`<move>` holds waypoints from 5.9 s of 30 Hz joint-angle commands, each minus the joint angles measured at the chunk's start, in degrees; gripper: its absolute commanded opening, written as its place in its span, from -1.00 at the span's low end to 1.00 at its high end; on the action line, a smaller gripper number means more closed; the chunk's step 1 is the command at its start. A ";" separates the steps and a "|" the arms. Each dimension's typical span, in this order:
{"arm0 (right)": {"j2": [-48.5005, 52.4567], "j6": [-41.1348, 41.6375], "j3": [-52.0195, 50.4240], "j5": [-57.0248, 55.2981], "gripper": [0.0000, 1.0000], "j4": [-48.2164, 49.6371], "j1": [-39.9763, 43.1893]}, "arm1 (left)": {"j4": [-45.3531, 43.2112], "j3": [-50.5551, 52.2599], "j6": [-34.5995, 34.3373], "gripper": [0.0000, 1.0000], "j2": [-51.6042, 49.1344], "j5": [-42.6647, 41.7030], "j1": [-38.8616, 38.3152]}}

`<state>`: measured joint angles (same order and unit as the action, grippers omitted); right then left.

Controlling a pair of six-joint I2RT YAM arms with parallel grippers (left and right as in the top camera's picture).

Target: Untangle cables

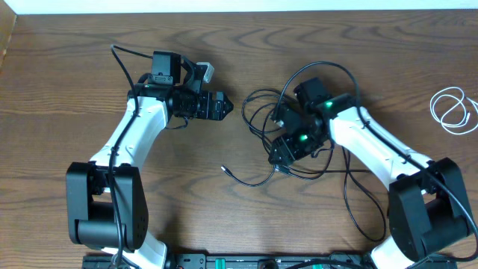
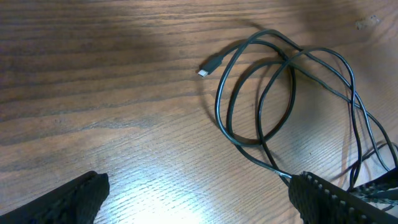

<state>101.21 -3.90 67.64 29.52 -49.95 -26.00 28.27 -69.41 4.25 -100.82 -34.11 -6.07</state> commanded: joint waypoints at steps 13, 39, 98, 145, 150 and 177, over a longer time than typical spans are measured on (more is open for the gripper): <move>-0.48 -1.18 -4.98 -11.78 -0.81 6.60 -7.19 | 0.13 0.57 -0.52 0.96 1.20 0.52 0.13; -39.26 -0.48 0.33 6.69 -0.98 20.72 -3.93 | 0.11 0.57 -0.52 0.96 1.20 0.52 0.13; -61.20 -19.78 0.28 -84.52 -0.98 66.71 -3.91 | 0.13 0.57 -0.52 0.96 1.16 0.52 0.13; -34.29 21.40 0.24 -49.03 -0.98 32.76 46.40 | 0.07 0.57 -0.50 0.96 1.16 0.55 0.13; -32.89 25.03 0.24 -31.85 -0.98 30.86 54.36 | 0.09 0.57 -0.50 0.96 1.16 0.52 0.13; -0.63 56.81 0.17 54.93 -0.98 66.40 77.64 | 0.11 0.57 -0.52 0.96 1.16 0.52 0.13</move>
<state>98.98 51.40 67.53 80.60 16.38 51.13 28.27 -69.38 4.25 -100.82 -34.11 -6.07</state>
